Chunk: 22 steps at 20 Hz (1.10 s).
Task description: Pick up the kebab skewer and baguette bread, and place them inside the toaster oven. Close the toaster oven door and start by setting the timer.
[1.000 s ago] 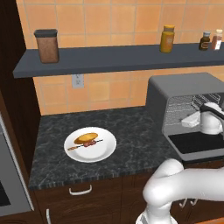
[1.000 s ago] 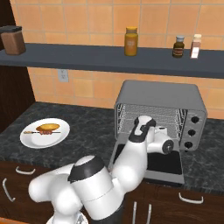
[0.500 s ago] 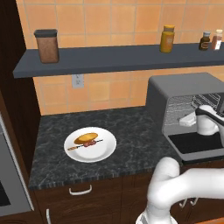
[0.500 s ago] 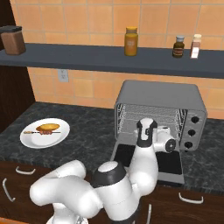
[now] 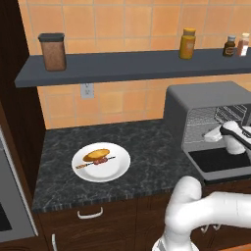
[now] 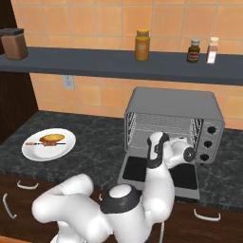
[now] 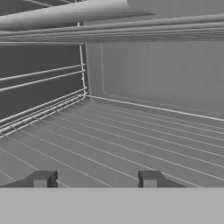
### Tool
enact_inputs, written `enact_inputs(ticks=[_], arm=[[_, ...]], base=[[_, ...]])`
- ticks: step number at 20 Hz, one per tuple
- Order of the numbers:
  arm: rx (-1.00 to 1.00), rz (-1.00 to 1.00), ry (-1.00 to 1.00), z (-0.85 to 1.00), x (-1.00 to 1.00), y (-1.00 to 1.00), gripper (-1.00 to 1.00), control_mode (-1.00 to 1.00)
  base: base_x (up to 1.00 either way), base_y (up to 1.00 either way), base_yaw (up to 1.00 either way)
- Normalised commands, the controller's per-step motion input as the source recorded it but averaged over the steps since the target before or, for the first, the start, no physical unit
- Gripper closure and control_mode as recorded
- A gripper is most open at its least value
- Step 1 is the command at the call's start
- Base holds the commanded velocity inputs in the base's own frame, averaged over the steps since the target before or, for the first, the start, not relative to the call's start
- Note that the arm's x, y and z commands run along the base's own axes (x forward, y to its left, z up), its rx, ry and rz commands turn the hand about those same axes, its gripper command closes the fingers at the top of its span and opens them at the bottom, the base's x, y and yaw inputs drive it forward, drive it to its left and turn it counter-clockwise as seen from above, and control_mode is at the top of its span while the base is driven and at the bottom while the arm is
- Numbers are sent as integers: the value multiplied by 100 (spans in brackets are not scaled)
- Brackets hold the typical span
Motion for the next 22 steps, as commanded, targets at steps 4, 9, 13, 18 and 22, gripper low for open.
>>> enact_inputs(ticks=[4, 9, 13, 18, 22], arm=[[-9, -5, 1, -92, -100, 0, -100, -100], [-7, -8, 23, -30, -100, -3, -100, -100], [-1, -7, 44, 0, -100, -19, -100, -100], [-1, -2, 33, 52, -61, -6, -100, -100], [-11, 0, 21, 100, -59, 53, -100, -100]], base=[[0, 0, 0], [0, 0, 0], [0, 0, 0], [0, 0, 0], [0, 0, 0]])
